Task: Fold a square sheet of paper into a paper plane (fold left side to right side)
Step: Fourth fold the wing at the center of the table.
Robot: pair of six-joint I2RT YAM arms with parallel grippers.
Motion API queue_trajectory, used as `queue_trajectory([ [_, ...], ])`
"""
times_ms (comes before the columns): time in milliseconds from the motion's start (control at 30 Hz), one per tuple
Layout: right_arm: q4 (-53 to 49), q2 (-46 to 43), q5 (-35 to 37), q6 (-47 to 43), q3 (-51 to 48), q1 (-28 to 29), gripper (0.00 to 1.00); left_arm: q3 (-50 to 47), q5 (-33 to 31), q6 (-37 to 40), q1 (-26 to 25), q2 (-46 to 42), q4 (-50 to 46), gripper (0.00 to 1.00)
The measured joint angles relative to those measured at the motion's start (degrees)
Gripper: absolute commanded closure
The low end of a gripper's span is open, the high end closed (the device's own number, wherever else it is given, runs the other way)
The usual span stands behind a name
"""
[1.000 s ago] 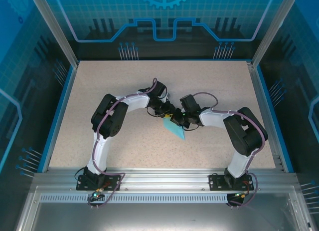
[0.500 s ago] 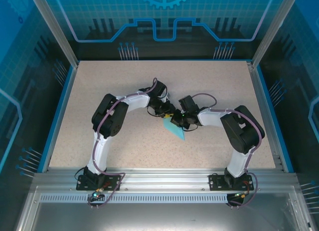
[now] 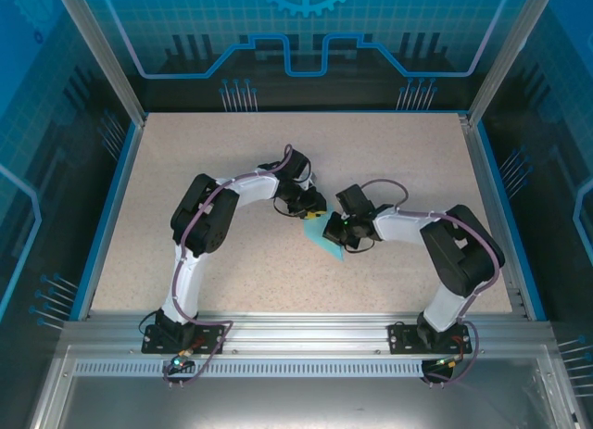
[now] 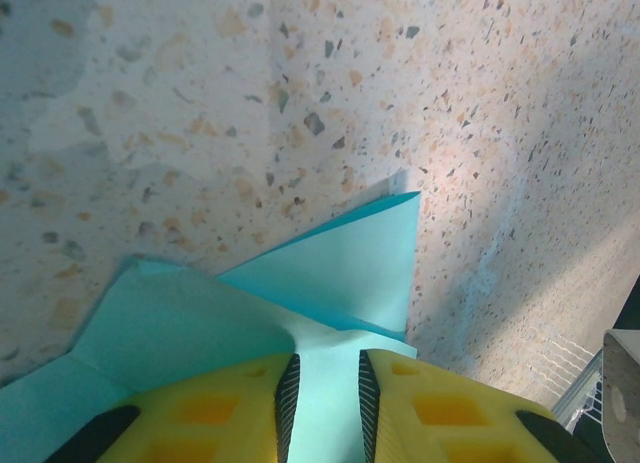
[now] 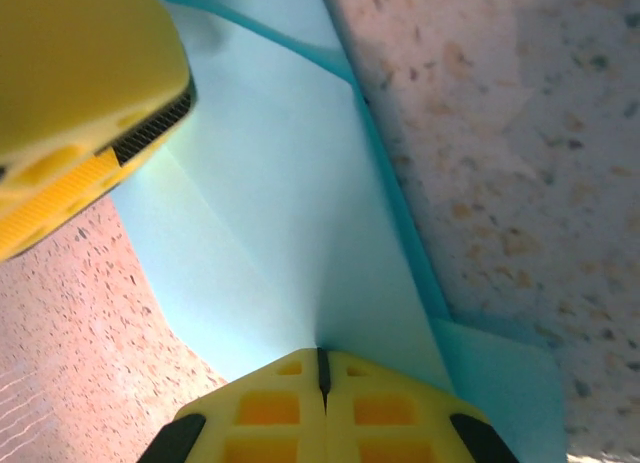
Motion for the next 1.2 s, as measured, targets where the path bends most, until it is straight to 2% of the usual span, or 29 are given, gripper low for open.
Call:
queue_trajectory([
  [833,1.62,-13.29,0.17,1.36,-14.53,-0.13,1.0,0.63,-0.02,-0.02,0.11,0.31,-0.9,0.72],
  [1200,-6.84,-19.65,0.37,0.17,-17.07,-0.13,0.98,0.74,0.02,-0.44,0.11,0.33,-0.85,0.69],
])
